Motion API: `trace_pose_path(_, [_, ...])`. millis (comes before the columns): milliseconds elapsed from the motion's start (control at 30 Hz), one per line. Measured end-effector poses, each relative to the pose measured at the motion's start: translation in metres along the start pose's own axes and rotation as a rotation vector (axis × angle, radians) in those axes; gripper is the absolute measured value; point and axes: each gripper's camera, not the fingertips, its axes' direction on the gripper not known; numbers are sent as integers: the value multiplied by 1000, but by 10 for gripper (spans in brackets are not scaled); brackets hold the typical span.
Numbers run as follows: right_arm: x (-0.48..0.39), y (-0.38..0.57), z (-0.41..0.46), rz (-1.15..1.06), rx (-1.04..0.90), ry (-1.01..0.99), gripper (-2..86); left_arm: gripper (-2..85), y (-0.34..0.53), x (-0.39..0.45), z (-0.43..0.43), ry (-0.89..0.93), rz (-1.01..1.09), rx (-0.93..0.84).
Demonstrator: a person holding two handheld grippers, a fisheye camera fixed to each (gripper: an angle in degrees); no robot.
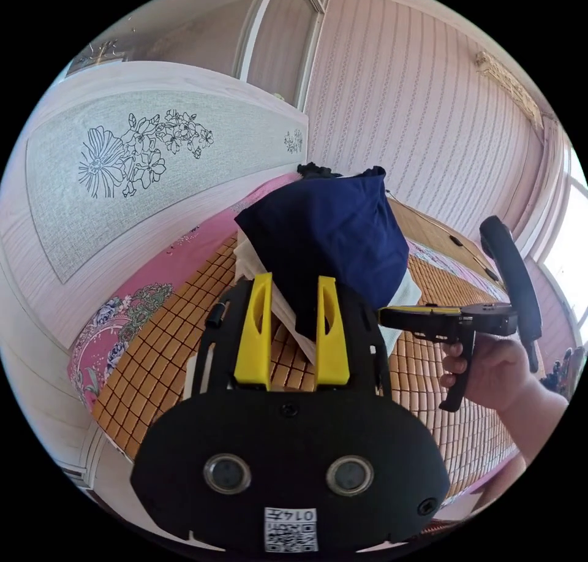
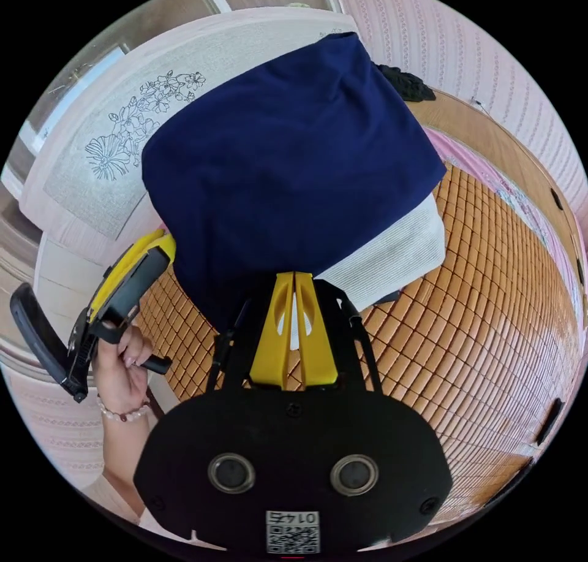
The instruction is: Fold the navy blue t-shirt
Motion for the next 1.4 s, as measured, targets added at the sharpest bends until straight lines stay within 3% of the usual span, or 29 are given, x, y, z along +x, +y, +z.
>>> trace_pose_path(100, [5, 14, -19, -258, 48, -49, -3, 114, -6, -12, 4, 72, -24, -7])
trace_pose_path(300, [-27, 44, -63, -607, 213, 199, 17, 121, -12, -34, -4, 109, -19, 46])
trace_pose_path(467, [-54, 42, -80, -650, 345, 236, 133, 106, -22, -68, -1, 101, -92, 83])
trace_pose_path(567, [-67, 28, -80, -653, 328, 190, 143, 105, -41, -87, 8, 67, -124, 68])
trace_pose_path(667, [-63, 10, -71, -612, 224, 194, 101, 123, -64, -90, 19, 73, -84, 73])
trace_pose_path(767, [-31, 3, -94, -534, 207, 56, 38, 102, -85, -86, 40, 104, -56, 27])
trace_pose_path(867, [10, 20, -150, -507, 300, 45, 12, 11, -98, -71, 44, 129, 22, -25])
trace_pose_path(1033, [93, 75, -265, -382, 451, 57, 4, -8, -109, -21, -14, 150, 181, 121])
trace_pose_path(1233, [220, 218, -393, -48, 489, 208, 11, -10, -121, 89, -108, 382, 329, 187])
trace_pose_path(1333, [269, 326, -413, 118, 335, 268, 21, -10, -69, 143, -127, 569, 311, 67])
trace_pose_path(1400, [295, 410, -410, 241, 158, 333, 40, -10, 5, 194, -112, 640, 304, -128])
